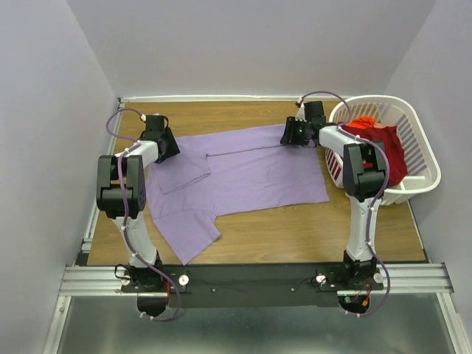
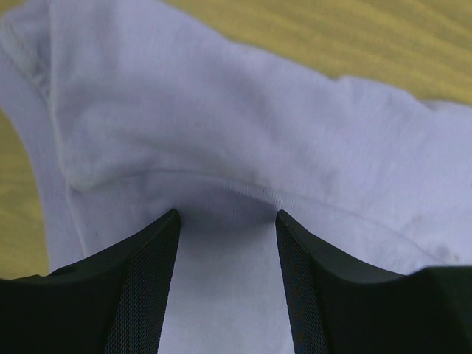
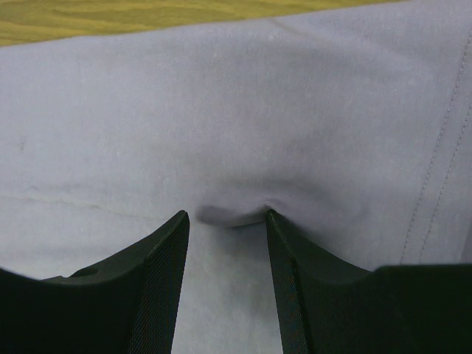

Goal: Fold and stack the t-shirts
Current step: Fold the tshirt

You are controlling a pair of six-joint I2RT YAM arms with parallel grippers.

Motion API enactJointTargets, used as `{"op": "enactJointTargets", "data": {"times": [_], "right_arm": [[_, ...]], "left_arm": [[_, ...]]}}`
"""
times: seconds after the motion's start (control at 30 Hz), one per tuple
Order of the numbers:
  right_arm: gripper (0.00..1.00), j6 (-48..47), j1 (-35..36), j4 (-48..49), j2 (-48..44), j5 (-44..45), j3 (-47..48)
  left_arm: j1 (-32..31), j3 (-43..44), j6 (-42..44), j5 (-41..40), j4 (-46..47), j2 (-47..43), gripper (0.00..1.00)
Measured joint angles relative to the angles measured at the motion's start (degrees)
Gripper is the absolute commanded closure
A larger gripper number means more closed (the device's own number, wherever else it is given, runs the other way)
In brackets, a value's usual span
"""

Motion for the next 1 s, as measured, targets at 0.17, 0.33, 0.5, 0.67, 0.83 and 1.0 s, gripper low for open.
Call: {"op": "enactJointTargets", "data": {"times": [0.17,0.33,0.5,0.67,0.83,1.0], "right_arm": [[0.46,-0.2,0.0,0.7,2.1,0.7,2.8],[0.46,-0.2,0.0,1.1,3.3,0.9,4.3],[0.46,-0.3,0.0,1.3,3.3,1.7,4.4],[0.44,-0.9,0.0,1.1,3.0,2.1,4.2],[0.40,-1.2,0.0,-0.9,-3.5,1.4,-1.9],[0.39,-0.7,0.1,-3.0,-14.4,-1.1,-9.8]], "left_arm": [[0.3,9.0,0.2,-0.3,-1.8,6.3,0.37],[0.7,17.0,0.5,-0.4,-3.3,11.8,0.37],[1.4,22.6,0.7,-0.3,-5.2,15.3,0.37],[2.2,25.7,0.9,-0.1,-6.9,16.8,0.33],[2.6,17.8,0.8,-0.7,-6.6,8.5,0.33],[3.3,2.5,0.7,-2.5,-6.4,-11.0,0.28]]}}
